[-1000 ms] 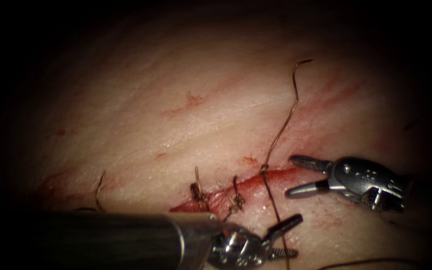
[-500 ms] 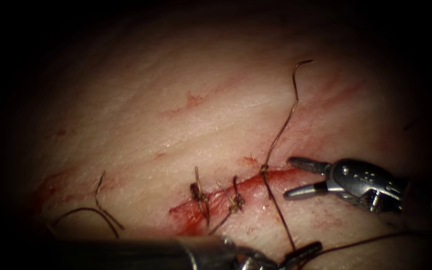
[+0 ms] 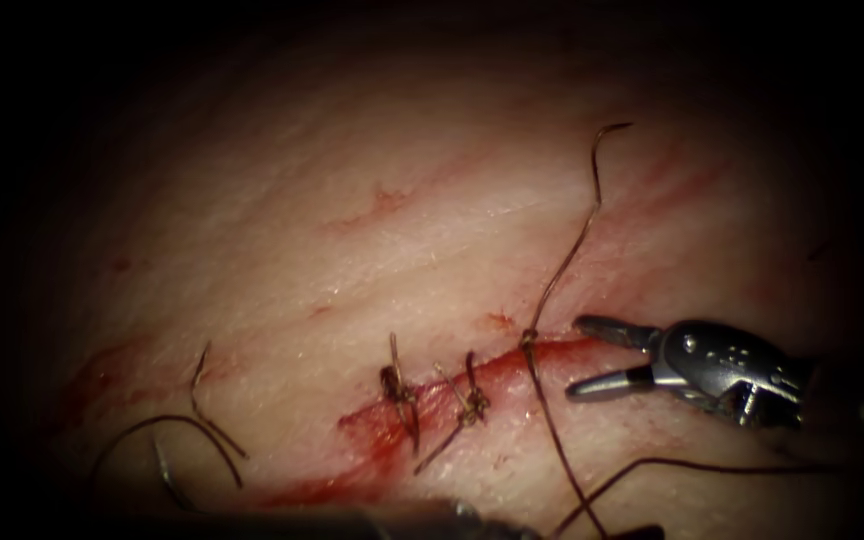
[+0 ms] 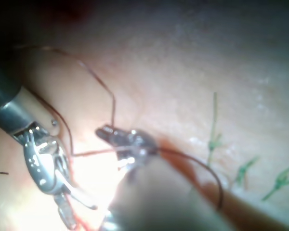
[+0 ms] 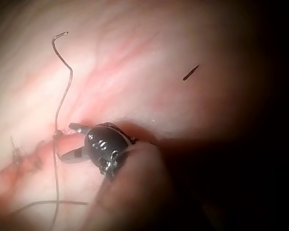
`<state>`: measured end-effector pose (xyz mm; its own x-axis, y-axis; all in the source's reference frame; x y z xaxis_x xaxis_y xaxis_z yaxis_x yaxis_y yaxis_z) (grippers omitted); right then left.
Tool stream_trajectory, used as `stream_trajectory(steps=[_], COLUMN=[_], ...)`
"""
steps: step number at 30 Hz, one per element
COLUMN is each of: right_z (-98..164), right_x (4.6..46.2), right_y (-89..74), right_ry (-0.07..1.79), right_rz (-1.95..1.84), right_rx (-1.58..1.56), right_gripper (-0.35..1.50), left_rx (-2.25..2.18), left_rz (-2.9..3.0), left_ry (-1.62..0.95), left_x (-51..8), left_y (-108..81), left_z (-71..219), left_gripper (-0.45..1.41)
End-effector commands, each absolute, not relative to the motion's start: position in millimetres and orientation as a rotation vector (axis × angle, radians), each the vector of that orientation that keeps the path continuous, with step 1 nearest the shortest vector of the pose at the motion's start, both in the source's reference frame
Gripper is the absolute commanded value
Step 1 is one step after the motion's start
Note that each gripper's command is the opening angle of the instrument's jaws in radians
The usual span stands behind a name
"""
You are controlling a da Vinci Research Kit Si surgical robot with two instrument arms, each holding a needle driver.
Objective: Wound Closure
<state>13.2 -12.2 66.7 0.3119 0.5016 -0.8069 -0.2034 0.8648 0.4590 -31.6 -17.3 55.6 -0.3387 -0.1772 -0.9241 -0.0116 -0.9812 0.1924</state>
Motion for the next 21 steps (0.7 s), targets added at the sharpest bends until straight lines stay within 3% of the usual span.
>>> stream_trajectory(steps=[1,15,21], right_z=[67,63,63], right_x=[13.9,14.0,18.0], right_y=[-12.6,-9.2,-9.2], right_ry=[1.169,1.244,1.268], right_rz=[0.475,0.564,0.537], right_rx=[0.298,0.252,0.249], right_gripper=[1.31,1.31,1.30], left_rx=[1.752,1.952,2.006], left_rz=[-2.494,-2.630,-2.647], left_ry=[-0.231,-0.091,-0.068], left_x=[-31.7,-24.5,-24.0], left_y=[-17.2,-4.6,-3.4], left_z=[56,54,55], left_gripper=[-0.45,-0.45,-0.45])
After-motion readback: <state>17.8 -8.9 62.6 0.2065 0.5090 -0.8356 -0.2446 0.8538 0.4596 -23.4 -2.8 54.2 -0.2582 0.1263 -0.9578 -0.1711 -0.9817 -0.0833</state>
